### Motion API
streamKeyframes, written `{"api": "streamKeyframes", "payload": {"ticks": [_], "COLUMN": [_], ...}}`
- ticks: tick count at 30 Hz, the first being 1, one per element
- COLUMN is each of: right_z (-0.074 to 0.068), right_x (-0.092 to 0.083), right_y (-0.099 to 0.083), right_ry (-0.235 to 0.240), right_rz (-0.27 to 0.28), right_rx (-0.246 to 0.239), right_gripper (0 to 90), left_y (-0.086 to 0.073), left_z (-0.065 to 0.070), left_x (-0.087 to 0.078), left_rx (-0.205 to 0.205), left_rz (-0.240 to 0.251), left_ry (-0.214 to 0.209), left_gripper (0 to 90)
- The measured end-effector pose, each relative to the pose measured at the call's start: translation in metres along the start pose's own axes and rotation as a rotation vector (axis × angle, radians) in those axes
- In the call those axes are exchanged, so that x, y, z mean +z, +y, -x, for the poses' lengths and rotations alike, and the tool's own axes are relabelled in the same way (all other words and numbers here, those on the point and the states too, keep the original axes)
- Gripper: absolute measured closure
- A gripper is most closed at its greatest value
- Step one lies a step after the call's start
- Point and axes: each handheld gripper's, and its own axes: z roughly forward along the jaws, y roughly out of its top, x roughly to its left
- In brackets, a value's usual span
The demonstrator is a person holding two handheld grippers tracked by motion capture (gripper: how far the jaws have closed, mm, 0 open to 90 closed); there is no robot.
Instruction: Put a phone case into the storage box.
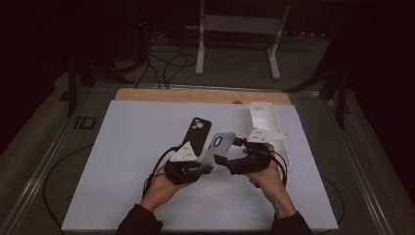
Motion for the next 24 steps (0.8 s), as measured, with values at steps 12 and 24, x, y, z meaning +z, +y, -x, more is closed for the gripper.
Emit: {"api": "streamKeyframes", "payload": {"ticks": [12,24], "right_z": [0.007,0.003], "right_x": [0.001,0.007], "right_y": [-0.002,0.002], "right_ry": [-0.026,-0.037], "right_rz": [0.042,0.106], "right_rx": [0.140,0.240], "right_gripper": [10.3,15.6], "left_y": [-0.002,-0.003], "left_z": [0.002,0.014], "left_x": [0.000,0.010], "left_rx": [0.015,0.059], "left_rz": [0.001,-0.034], "left_ry": [0.044,0.126], "left_gripper": [83.1,85.9]}}
